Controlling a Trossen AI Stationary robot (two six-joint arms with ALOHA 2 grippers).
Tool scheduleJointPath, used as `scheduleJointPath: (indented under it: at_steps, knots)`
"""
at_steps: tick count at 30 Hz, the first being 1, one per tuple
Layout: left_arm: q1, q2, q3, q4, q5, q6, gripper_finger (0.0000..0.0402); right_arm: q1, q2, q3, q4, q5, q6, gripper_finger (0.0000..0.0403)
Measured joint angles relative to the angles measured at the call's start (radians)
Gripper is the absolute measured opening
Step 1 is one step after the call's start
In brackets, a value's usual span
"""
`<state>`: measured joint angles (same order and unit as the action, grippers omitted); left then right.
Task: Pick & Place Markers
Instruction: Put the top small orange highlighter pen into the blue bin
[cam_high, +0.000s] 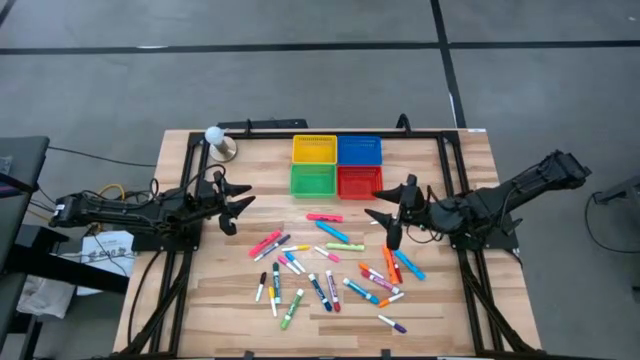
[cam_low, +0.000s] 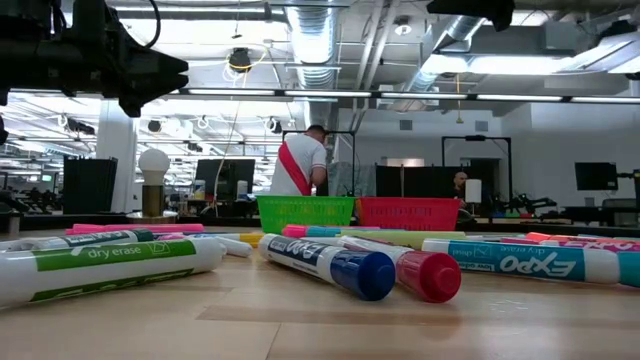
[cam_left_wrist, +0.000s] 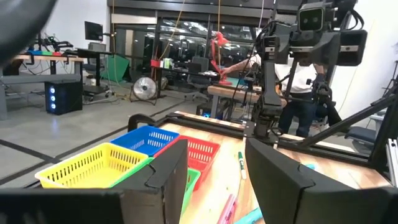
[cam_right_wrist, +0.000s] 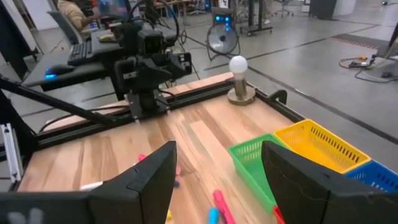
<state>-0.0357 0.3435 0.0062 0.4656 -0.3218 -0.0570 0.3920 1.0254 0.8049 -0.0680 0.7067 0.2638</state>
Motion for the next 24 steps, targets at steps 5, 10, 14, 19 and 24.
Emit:
scheduleJointPath:
  at_steps: [5, 10, 14, 19, 24]
  knots:
    - [0.000, 0.000, 0.000, 0.000, 0.000, -0.002, 0.0161, 0.007, 0.010, 0.009, 0.054, -0.001, 0.081, 0.0226]
    - [0.000, 0.000, 0.000, 0.000, 0.000, -0.003, 0.0161, 0.009, 0.009, 0.010, 0.071, -0.004, 0.109, 0.0226]
    - [0.000, 0.000, 0.000, 0.000, 0.000, -0.003, 0.0161, 0.010, 0.013, 0.010, 0.015, -0.011, 0.080, 0.0226]
    - [0.000, 0.000, 0.000, 0.000, 0.000, -0.003, 0.0161, 0.010, 0.051, 0.010, -0.118, -0.069, 0.129, 0.0226]
    - [0.000, 0.000, 0.000, 0.000, 0.000, -0.003, 0.0161, 0.010, 0.110, 0.010, -0.184, -0.156, 0.216, 0.0226]
